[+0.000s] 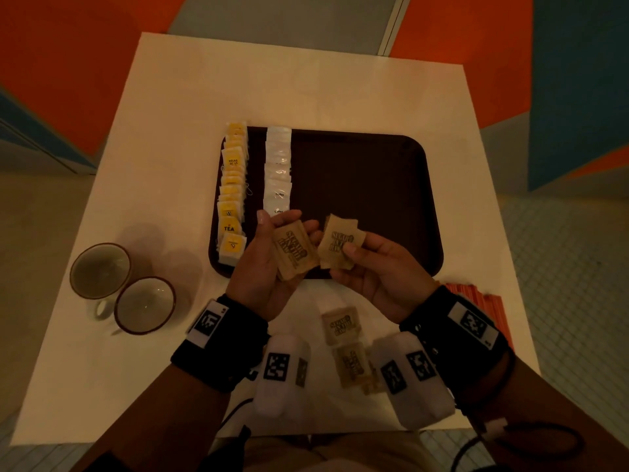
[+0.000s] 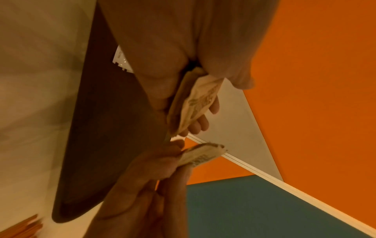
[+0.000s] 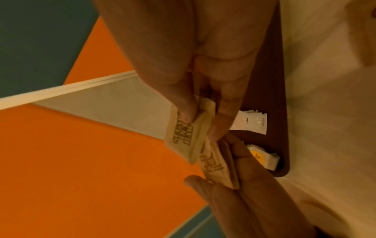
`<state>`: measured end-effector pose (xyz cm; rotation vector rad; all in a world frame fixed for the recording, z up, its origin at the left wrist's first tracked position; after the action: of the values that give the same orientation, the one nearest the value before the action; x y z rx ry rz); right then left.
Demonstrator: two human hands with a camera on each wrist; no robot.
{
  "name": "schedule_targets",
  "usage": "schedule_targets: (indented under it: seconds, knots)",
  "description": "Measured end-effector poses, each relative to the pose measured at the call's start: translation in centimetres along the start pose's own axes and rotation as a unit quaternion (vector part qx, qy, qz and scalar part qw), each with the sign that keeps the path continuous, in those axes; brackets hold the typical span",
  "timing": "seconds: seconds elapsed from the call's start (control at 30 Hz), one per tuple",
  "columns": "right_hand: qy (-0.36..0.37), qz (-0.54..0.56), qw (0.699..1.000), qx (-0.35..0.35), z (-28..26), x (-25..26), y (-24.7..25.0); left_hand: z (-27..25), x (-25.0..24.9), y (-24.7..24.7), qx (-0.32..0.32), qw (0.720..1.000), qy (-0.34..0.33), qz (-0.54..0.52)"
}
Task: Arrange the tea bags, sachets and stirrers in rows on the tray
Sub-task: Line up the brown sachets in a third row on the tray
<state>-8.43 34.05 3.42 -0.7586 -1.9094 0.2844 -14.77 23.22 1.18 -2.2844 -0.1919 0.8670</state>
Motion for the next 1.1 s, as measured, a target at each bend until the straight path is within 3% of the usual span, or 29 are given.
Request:
schedule_targets:
  seconds: [0.13, 0.3, 0.4, 0.57, 0.7, 0.83, 1.0, 1.1]
  knots:
    - [-0.016, -0.073, 0.996, 0.043, -0.5, -1.3, -1.2, -0.2, -0.6, 0.0, -0.027, 0.999, -0.036, 0.021]
    - [0.021, -0.134, 0.99, 0.023, 0.2, -1.5, -1.4, -0.1, -0.7, -0.4, -0.04, 0.993, -0.046, 0.099]
    - [0.034, -0.185, 0.982, 0.035, 0.4, -0.7, -1.1, 0.0, -0.5, -0.3, -0.02, 0.996, -0.026, 0.088]
    - [-0.002, -0.161, 0.984, 0.071, 0.3, -0.6, -1.5, -0.4, 1.0, -1.0, 0.014, 0.996, 0.027, 0.086]
    - [0.011, -0.159, 0.985, 0.066, 0.1, -0.9, -1.6, -0.5, 0.5, -1.0, -0.003, 0.993, 0.001, 0.122]
    - [0.022, -0.118, 0.992, 0.05, -0.1, -1.5, -1.5, -0.9, -0.6, -1.1, -0.018, 0.972, -0.061, 0.225]
    - [0.136, -0.25, 0.959, -0.005, 0.2, 0.3, -0.4, -0.8, 0.0, -1.3, 0.001, 0.96, -0.056, 0.276]
    - [0.15, -0.284, 0.947, 0.011, 0.1, 0.7, -0.5, -0.7, 1.4, -0.9, 0.018, 0.966, -0.024, 0.256]
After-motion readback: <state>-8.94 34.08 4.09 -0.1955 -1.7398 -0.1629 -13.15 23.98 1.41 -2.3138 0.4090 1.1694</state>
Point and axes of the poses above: each hand's wrist, its own z-axis towards the middle knuckle, its own y-axis out of the back of the hand, x = y × z, the point moved 9 cm from there along z, towards the middle knuckle, and after that the axes turned 11 degrees about y, right-handed, at the moved point
